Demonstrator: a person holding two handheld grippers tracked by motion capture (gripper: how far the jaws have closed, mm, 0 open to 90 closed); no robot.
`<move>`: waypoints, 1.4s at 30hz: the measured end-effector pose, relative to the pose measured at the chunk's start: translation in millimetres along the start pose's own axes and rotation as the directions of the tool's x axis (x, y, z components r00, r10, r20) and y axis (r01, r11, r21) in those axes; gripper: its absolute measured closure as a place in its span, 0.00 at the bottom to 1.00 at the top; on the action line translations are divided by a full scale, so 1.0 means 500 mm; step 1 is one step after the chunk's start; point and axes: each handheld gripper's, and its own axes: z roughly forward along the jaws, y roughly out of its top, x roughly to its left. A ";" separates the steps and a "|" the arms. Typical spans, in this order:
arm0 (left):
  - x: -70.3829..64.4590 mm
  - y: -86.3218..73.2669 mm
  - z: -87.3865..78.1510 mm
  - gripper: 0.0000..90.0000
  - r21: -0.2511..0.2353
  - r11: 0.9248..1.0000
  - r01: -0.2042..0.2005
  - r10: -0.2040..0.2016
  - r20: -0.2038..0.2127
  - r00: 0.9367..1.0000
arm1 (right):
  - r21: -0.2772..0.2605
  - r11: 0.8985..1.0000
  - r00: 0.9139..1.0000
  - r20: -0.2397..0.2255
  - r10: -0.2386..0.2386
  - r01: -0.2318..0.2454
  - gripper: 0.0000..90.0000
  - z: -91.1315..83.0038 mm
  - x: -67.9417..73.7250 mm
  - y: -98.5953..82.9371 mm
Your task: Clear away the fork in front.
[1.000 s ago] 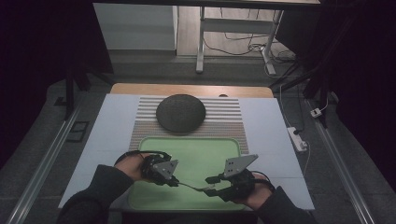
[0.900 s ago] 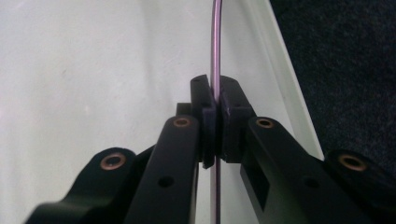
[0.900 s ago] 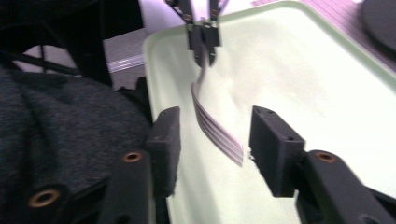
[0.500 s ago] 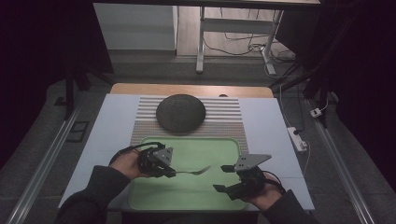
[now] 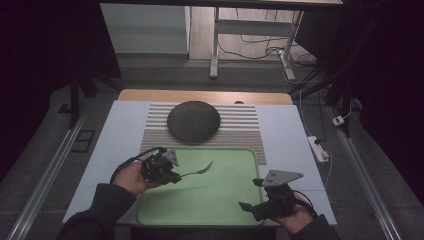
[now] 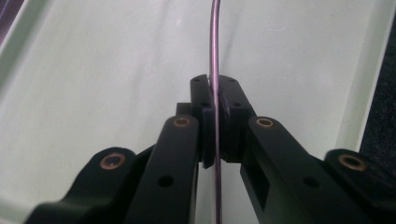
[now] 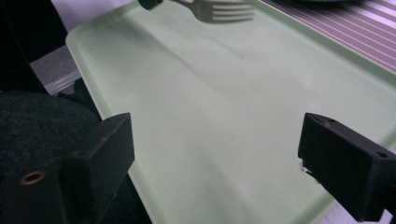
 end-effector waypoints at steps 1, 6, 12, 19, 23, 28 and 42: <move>-0.001 -0.004 -0.002 0.95 -0.005 1.000 0.026 -0.026 -0.007 1.000 | -0.001 1.000 1.000 0.010 -0.003 0.003 0.09 -0.001 0.001 -0.003; -0.007 -0.030 -0.015 0.95 -0.038 0.986 0.165 -0.167 -0.053 0.985 | 0.016 1.000 0.999 0.043 -0.024 0.024 0.04 -0.010 0.005 -0.015; -0.008 -0.058 -0.023 0.95 -0.078 0.947 0.313 -0.318 -0.072 0.945 | 0.038 0.999 0.999 0.049 -0.018 0.016 0.03 -0.018 0.006 -0.026; -0.027 -0.086 -0.020 0.95 -0.125 0.878 0.463 -0.474 -0.087 0.876 | 0.064 0.998 0.998 0.060 -0.028 0.024 0.03 -0.022 0.013 -0.035; -0.038 -0.096 -0.015 0.95 -0.135 0.844 0.518 -0.532 -0.099 0.841 | 0.062 0.998 0.998 0.060 -0.022 0.018 0.03 -0.026 0.015 -0.039; -0.046 -0.102 0.000 0.95 -0.124 0.822 0.556 -0.569 -0.130 0.812 | 0.061 0.998 0.998 0.062 -0.009 0.006 0.03 -0.032 0.014 -0.045; -0.037 -0.112 0.030 0.95 -0.085 0.797 0.598 -0.604 -0.136 0.785 | 0.050 0.999 0.998 0.060 0.012 -0.015 0.03 -0.036 0.011 -0.049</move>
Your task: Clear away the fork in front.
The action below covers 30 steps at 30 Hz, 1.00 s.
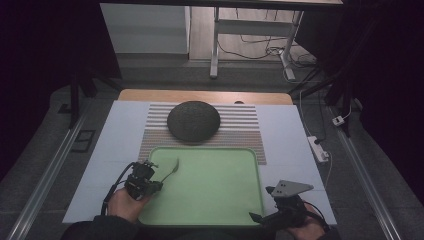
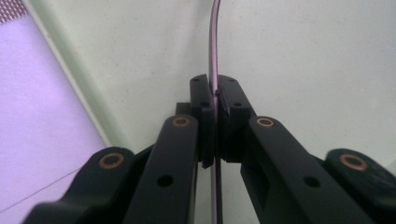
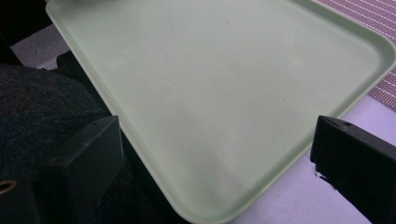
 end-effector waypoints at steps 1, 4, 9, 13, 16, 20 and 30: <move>0.000 0.000 0.002 0.95 0.008 1.000 0.001 -0.001 0.002 1.000 | -0.001 1.000 1.000 0.000 0.001 -0.001 0.03 0.000 -0.001 0.000; 0.001 -0.001 0.010 0.94 0.030 1.000 -0.009 0.009 -0.003 1.000 | -0.003 1.000 1.000 -0.002 0.006 -0.006 0.03 -0.001 -0.002 -0.001; 0.003 -0.002 0.015 0.92 0.044 0.999 -0.016 0.016 0.002 1.000 | -0.004 1.000 1.000 -0.004 0.010 -0.010 0.03 -0.001 -0.002 -0.001; 0.004 -0.001 0.008 0.87 0.020 1.000 -0.021 0.021 0.012 1.000 | -0.003 1.000 1.000 -0.006 0.011 -0.011 0.03 -0.002 -0.003 -0.001; 0.007 0.002 -0.001 0.84 -0.005 1.000 -0.030 0.030 0.020 0.999 | -0.003 1.000 1.000 -0.006 0.013 -0.013 0.03 -0.002 -0.004 -0.001; 0.012 0.014 -0.014 0.84 -0.054 0.997 -0.050 0.052 0.030 0.998 | -0.005 1.000 1.000 -0.007 0.018 -0.018 0.03 -0.002 -0.004 -0.001; 0.025 0.069 0.001 0.99 -0.091 0.985 -0.143 0.147 0.036 0.988 | 0.007 1.000 1.000 -0.010 0.020 -0.020 0.02 -0.001 -0.004 -0.001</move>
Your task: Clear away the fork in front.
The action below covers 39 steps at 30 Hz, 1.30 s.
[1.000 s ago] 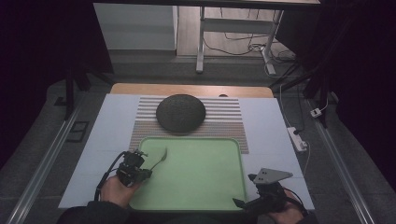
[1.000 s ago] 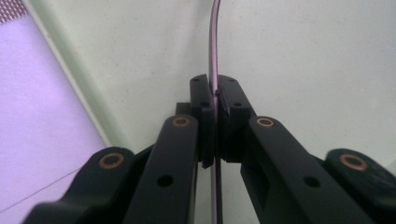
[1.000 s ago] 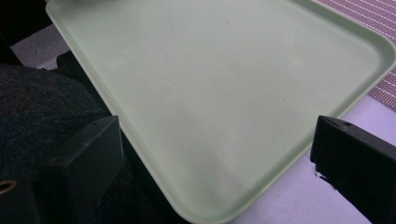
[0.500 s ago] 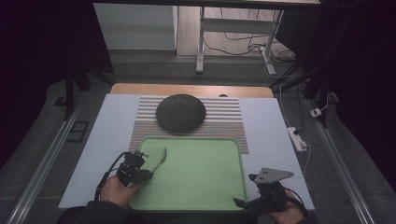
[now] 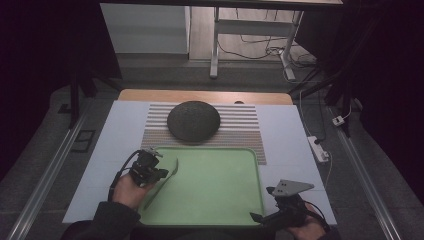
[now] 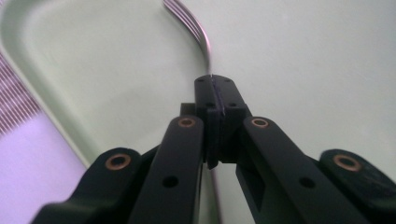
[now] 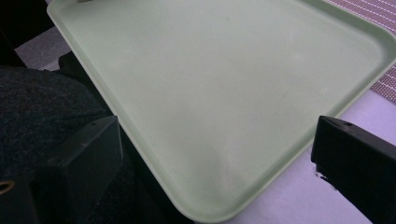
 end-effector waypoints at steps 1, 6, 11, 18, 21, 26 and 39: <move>0.004 0.004 0.003 0.99 -0.005 1.000 0.006 -0.006 0.006 1.000 | 0.001 1.000 1.000 -0.001 0.000 0.000 0.02 0.000 0.000 0.000; 0.014 0.015 0.017 0.99 -0.008 1.000 0.017 -0.016 0.011 1.000 | 0.006 1.000 1.000 -0.009 0.004 -0.004 0.02 0.002 -0.002 0.000; 0.006 0.026 0.027 0.99 -0.008 1.000 -0.001 0.001 0.019 1.000 | 0.009 1.000 1.000 -0.015 0.006 -0.006 0.02 0.002 -0.003 0.001; -0.011 0.037 0.044 0.99 0.011 0.999 -0.033 0.033 0.037 0.999 | 0.008 1.000 1.000 -0.023 0.017 -0.017 0.02 0.002 -0.006 0.000; -0.018 0.040 0.042 0.99 -0.003 0.999 -0.050 0.050 0.020 0.999 | 0.007 1.000 0.999 -0.026 0.020 -0.019 0.02 0.003 -0.006 0.000; -0.008 0.045 0.028 0.99 -0.034 0.999 -0.016 0.015 -0.052 0.999 | 0.012 1.000 0.999 -0.027 0.018 -0.018 0.02 0.003 -0.006 0.000; -0.026 0.059 0.057 0.99 -0.002 0.999 -0.054 0.054 -0.004 0.999 | 0.017 1.000 0.999 -0.030 0.018 -0.017 0.02 0.003 -0.007 0.001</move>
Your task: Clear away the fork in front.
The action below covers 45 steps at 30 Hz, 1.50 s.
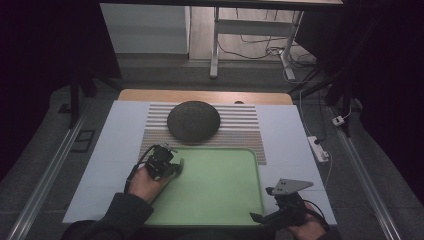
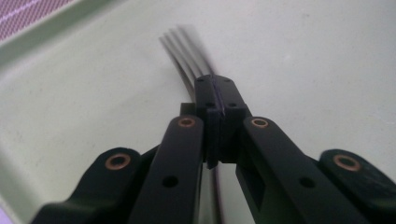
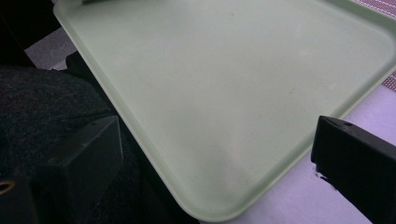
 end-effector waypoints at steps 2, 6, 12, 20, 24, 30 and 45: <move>-0.003 0.003 -0.001 0.99 -0.009 1.000 -0.010 0.011 0.026 1.000 | -0.003 1.000 1.000 -0.004 0.004 -0.004 0.02 0.000 -0.001 0.000; -0.020 0.006 0.014 0.99 0.005 0.999 -0.050 0.050 0.076 0.996 | -0.002 1.000 1.000 -0.006 0.009 -0.009 0.02 0.000 -0.003 0.000; -0.039 0.004 0.044 0.99 0.061 0.993 -0.097 0.093 0.071 0.993 | -0.004 1.000 1.000 -0.008 0.013 -0.013 0.02 0.000 -0.004 0.000; -0.022 0.000 0.040 0.99 0.055 0.997 -0.060 0.057 0.049 0.997 | -0.003 1.000 1.000 -0.015 0.020 -0.020 0.02 0.000 -0.006 0.000; -0.010 -0.003 0.035 0.99 0.061 0.998 -0.036 0.034 0.024 0.999 | -0.003 1.000 1.000 -0.019 0.022 -0.022 0.02 0.000 -0.006 0.000; 0.013 -0.008 0.026 0.99 0.068 0.998 -0.002 0.002 -0.001 1.000 | -0.007 1.000 0.999 -0.029 0.028 -0.028 0.02 0.000 -0.008 -0.001; 0.077 -0.028 0.003 0.98 0.071 0.993 0.093 -0.091 -0.035 0.995 | -0.007 0.999 0.999 -0.038 0.033 -0.033 0.02 0.000 -0.009 -0.001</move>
